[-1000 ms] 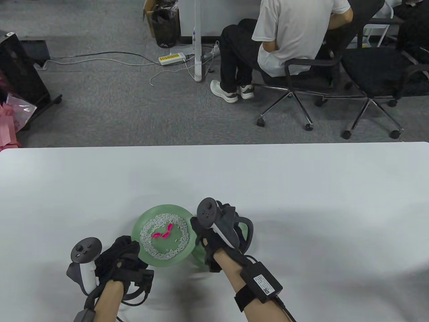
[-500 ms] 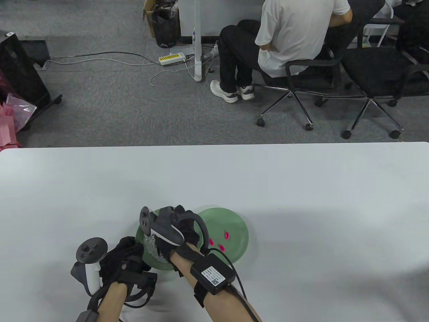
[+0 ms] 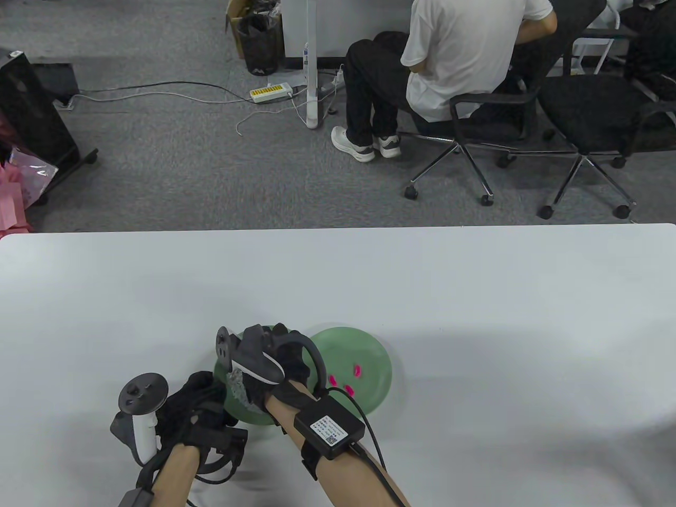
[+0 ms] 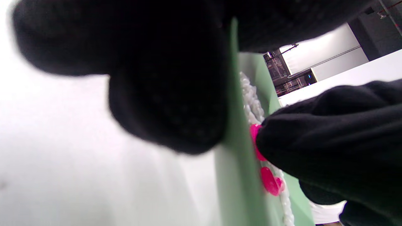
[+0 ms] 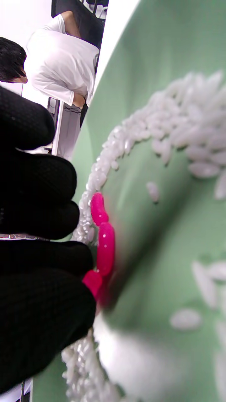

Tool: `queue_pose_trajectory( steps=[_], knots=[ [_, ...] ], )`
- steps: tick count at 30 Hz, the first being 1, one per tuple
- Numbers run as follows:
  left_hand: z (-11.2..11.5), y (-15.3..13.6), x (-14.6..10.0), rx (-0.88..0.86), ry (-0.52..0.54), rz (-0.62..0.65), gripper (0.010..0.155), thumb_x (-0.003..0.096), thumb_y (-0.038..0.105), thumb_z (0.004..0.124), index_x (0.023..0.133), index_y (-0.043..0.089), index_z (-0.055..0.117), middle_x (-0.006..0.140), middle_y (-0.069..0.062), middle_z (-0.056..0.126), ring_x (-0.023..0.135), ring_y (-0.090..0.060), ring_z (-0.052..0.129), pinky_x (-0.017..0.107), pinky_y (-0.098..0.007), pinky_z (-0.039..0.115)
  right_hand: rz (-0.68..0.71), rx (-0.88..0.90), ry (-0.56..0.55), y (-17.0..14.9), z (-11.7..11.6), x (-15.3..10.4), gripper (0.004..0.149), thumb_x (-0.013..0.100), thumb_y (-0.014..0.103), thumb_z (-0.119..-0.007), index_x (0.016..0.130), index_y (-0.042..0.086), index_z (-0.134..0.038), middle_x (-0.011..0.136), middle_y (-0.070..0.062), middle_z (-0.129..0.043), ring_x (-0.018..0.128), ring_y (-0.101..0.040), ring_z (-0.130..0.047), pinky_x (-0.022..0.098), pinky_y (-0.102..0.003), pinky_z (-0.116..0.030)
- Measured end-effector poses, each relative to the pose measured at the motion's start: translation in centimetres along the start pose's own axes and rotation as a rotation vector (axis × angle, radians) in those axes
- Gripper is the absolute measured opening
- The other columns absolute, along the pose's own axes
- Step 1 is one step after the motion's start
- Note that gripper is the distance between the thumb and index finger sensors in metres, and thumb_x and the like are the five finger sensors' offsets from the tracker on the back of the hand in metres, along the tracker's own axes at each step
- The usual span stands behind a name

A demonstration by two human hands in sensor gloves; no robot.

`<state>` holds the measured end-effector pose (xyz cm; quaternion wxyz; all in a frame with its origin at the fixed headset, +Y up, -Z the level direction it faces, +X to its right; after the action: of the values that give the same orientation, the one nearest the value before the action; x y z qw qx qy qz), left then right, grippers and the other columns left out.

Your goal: Pick gummy candy with hand pinch into plate

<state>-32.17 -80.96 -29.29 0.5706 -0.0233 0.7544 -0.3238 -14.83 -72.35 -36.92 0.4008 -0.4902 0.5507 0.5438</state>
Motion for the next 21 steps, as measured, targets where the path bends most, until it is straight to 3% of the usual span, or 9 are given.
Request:
queue_pose_trajectory(
  steps=[14, 21],
  knots=[
    [0.2, -0.6, 0.7, 0.009, -0.006, 0.012, 0.051, 0.0397, 0.036, 0.083, 0.085, 0.015, 0.087, 0.057, -0.006, 0.103, 0.014, -0.021, 0.114, 0.015, -0.032, 0.097, 0.057, -0.034, 0.046, 0.5, -0.8, 0.2, 0.045, 0.031, 0.045, -0.092, 0.069, 0.023, -0.094, 0.084, 0.004, -0.086, 0.080, -0.028, -0.082, 0.069, -0.056, -0.064],
    [0.3, -1.0, 1.2, 0.021, -0.005, -0.009, 0.051, 0.0398, 0.038, 0.083, 0.085, 0.016, 0.088, 0.057, -0.004, 0.104, 0.013, -0.019, 0.114, 0.014, -0.031, 0.097, 0.082, -0.014, 0.001, 0.3, -0.1, -0.5, 0.045, 0.030, 0.047, -0.090, 0.068, 0.023, -0.094, 0.083, 0.004, -0.086, 0.079, -0.027, -0.082, 0.068, -0.055, -0.065]
  ],
)
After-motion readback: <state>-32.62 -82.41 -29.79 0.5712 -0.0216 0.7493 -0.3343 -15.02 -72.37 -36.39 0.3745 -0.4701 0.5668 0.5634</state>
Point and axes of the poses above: the tracker on the back of each hand, its own y axis roughly to the thumb side, its own x axis roughly from the wrist to the fingertips, z = x × y, the point moved 2 cm from there along x, roughly from the wrist to the fingertips
